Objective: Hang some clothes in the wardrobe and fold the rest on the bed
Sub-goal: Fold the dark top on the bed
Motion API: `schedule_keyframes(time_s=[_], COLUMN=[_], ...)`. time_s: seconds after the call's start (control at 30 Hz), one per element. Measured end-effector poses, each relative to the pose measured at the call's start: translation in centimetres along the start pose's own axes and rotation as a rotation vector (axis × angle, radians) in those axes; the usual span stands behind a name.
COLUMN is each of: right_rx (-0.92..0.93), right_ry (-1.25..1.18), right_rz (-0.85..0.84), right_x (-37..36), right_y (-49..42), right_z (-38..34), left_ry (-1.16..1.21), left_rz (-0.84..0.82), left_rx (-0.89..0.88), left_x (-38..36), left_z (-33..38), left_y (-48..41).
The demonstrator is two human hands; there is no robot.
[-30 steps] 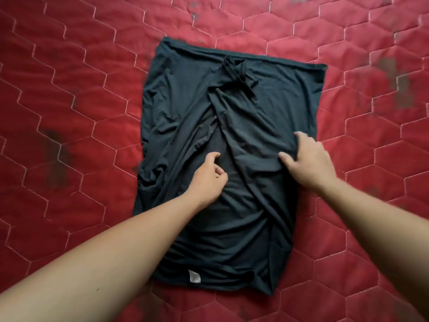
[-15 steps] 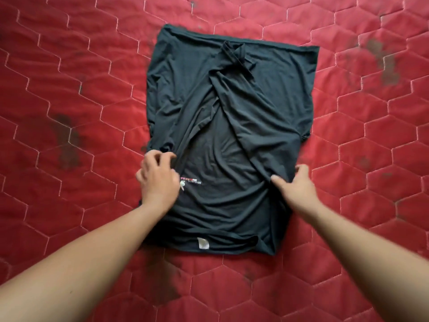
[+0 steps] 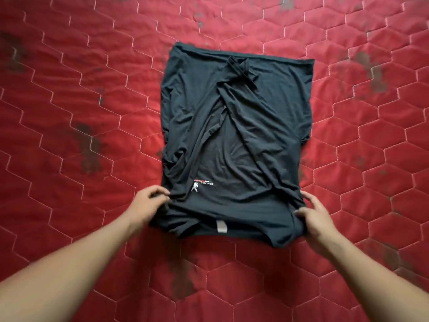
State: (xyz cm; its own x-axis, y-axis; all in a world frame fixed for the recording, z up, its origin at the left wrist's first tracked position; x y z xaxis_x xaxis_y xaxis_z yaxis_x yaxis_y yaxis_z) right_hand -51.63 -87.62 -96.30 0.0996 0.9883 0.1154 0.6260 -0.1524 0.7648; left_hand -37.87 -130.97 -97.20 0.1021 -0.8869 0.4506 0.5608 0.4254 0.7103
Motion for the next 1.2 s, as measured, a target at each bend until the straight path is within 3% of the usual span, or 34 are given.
schedule_keyframes(time_s=[0.1,0.2,0.27,0.33,0.4,0.43,0.5,0.6,0.7,0.83,0.97,1.03,1.07,1.1,1.17,1.2], right_rx=[-0.093,-0.083,-0.034,0.128,0.47,0.59,0.656,0.846,1.016,0.94,0.62,0.516,0.56,0.682,0.902,0.879], right_ry=[-0.216,-0.57,-0.638,-0.254,0.554,0.932,1.454,1.738,1.832,1.9,1.957,1.861,1.767,1.659,1.424,1.335], right_rz=[-0.117,-0.124,-0.1,-0.061,-0.045,-0.13,-0.224,0.004,0.019,-0.196,-0.6,-0.669,-0.625,-0.523,-0.243,-0.127], right_x=[-2.9,-5.4,-6.6,-7.9,-10.6,-12.9,-15.0,-14.7,-15.4,-15.0,-13.1,-12.2,-12.3,-12.6,-12.6,-12.2], right_y=[-1.0,-3.9,-6.0,-6.4,-6.0,-5.8,-6.1,-7.1,-7.6,-7.2,-4.3,-3.4,-3.3,-3.3,-4.0,-5.1], right_z=[-6.1,-14.0,-17.6,-19.1,-19.5,-17.8,-13.2,-12.6,-12.3,-10.4,-4.7,-3.7,-4.6,-6.6,-11.3,-12.7], left_ry=[0.324,0.569,0.513,0.01,-0.558,-0.785,-1.166,-1.435,-1.508,-1.521,-1.589,-1.458,-1.36,-1.275,-1.139,-1.091], left_rz=[-0.039,-0.018,0.08,0.227,0.279,0.249,0.215,0.325,0.359,0.124,-0.461,-0.652,-0.592,-0.412,0.084,0.265], left_rx=[0.083,-0.034,-0.099,-0.223,-0.399,-0.459,-0.533,-0.596,-0.647,-0.571,-0.313,-0.126,-0.11,-0.159,-0.318,-0.331], left_x=[3.2,6.8,8.7,9.2,6.4,4.0,-0.1,-2.6,-3.2,-3.7,-6.5,-7.0,-6.7,-5.7,-2.4,-0.8], left_z=[5.9,14.7,18.3,20.3,20.9,20.3,18.5,18.1,18.0,16.0,8.7,6.0,6.6,8.3,12.9,14.1], left_y=[-2.9,-6.7,-8.9,-9.2,-8.8,-8.6,-8.6,-9.4,-10.4,-9.8,-5.6,-3.9,-4.1,-5.2,-7.0,-7.4])
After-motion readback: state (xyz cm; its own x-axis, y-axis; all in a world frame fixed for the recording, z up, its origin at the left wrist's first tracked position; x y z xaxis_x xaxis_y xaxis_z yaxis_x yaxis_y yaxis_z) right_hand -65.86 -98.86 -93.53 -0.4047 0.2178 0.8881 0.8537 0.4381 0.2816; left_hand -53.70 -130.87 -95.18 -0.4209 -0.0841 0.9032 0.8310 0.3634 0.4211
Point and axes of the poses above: each hand's wrist, its own y-axis away from the middle knuckle, its own x-axis out of the back of the hand, z = x × y, the point moved 10 cm from there along -y, towards the middle knuckle, and after that the axes turned 12 degrees about -y, right-handed, at the moved point
